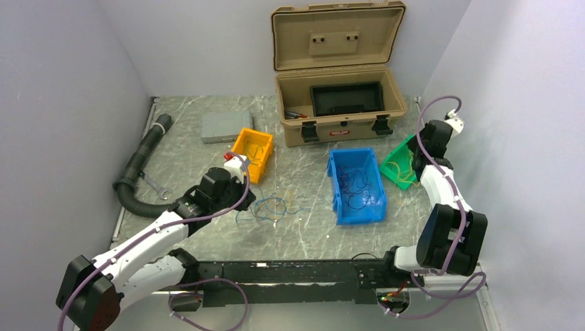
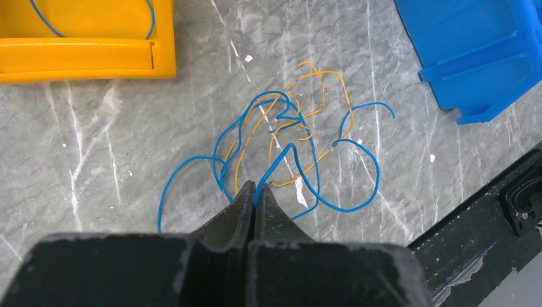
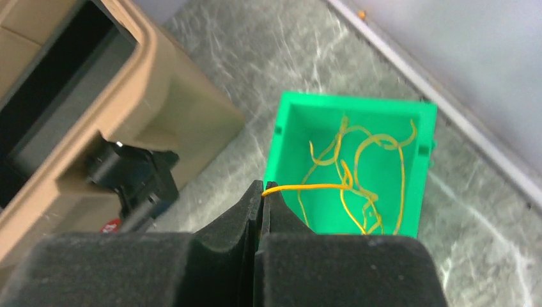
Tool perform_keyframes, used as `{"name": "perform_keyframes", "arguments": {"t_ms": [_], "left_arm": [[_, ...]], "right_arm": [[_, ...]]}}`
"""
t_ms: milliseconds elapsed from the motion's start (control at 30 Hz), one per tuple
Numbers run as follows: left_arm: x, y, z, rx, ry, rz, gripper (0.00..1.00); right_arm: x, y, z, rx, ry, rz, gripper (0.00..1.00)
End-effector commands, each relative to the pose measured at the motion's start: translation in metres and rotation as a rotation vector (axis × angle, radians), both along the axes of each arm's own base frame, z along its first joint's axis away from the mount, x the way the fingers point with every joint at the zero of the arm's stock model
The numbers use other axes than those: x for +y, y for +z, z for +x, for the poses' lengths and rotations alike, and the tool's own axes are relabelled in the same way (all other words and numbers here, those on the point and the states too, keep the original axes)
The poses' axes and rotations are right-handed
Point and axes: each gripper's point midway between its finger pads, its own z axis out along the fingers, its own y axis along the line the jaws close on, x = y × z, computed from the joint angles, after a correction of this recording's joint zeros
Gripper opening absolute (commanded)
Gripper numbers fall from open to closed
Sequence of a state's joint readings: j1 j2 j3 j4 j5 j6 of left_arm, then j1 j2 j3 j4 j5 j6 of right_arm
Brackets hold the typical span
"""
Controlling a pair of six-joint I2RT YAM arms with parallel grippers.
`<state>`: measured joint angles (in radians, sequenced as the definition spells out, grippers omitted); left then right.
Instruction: Untangle the cables
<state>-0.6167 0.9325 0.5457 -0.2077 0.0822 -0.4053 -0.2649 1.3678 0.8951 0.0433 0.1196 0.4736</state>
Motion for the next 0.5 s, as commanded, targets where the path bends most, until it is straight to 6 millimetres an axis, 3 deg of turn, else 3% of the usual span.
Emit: {"name": "perform_keyframes", "arguments": {"t_ms": [0, 200, 467], "left_arm": [[-0.009, 0.022, 0.005, -0.052, -0.025, -0.043, 0.00], [-0.005, 0.025, 0.002, -0.063, -0.019, -0.047, 0.00], [-0.002, 0.028, -0.006, -0.076, -0.008, -0.088, 0.00]], "right_arm": [[0.005, 0.002, -0.007, -0.068, -0.033, 0.083, 0.00], [0.017, -0.043, -0.014, 0.007, -0.013, 0.214, 0.00], [-0.002, -0.093, -0.023, 0.098, -0.096, 0.282, 0.00]]}}
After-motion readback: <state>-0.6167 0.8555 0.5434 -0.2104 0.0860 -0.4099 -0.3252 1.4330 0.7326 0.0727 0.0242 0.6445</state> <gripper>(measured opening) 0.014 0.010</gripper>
